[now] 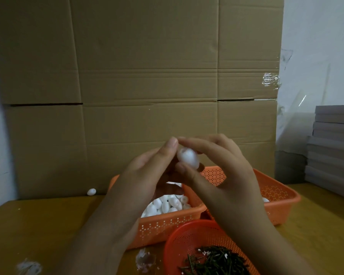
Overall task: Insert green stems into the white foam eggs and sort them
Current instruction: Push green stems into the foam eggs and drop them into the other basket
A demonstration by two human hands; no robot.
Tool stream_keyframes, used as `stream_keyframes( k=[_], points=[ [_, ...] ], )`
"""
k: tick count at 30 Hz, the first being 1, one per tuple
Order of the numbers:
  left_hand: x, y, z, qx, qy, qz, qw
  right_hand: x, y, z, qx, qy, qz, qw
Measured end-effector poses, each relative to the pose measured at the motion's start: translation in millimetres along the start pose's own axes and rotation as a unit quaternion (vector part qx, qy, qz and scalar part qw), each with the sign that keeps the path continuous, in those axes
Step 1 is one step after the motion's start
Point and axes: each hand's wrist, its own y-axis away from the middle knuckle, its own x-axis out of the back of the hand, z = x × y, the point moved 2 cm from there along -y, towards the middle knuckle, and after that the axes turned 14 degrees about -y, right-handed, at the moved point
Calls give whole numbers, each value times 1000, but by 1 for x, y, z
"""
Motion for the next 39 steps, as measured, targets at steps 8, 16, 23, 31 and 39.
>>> stream_keyframes(
  k=[8,16,23,31,39],
  points=[
    [-1,-2,-2,-8,10,-24,1000,-3,4,3,-15,-29,15,999],
    [-3,-2,-1,26,83,-19,996,3,2,2,-31,-70,42,996],
    [-3,3,4,-20,-35,33,999,2,-2,4,3,40,0,999],
    [5,1,2,9,63,74,995,10,-2,16,-175,17,-133,975],
    [10,3,7,13,92,99,991,-14,41,56,-324,287,-502,749]
  ],
)
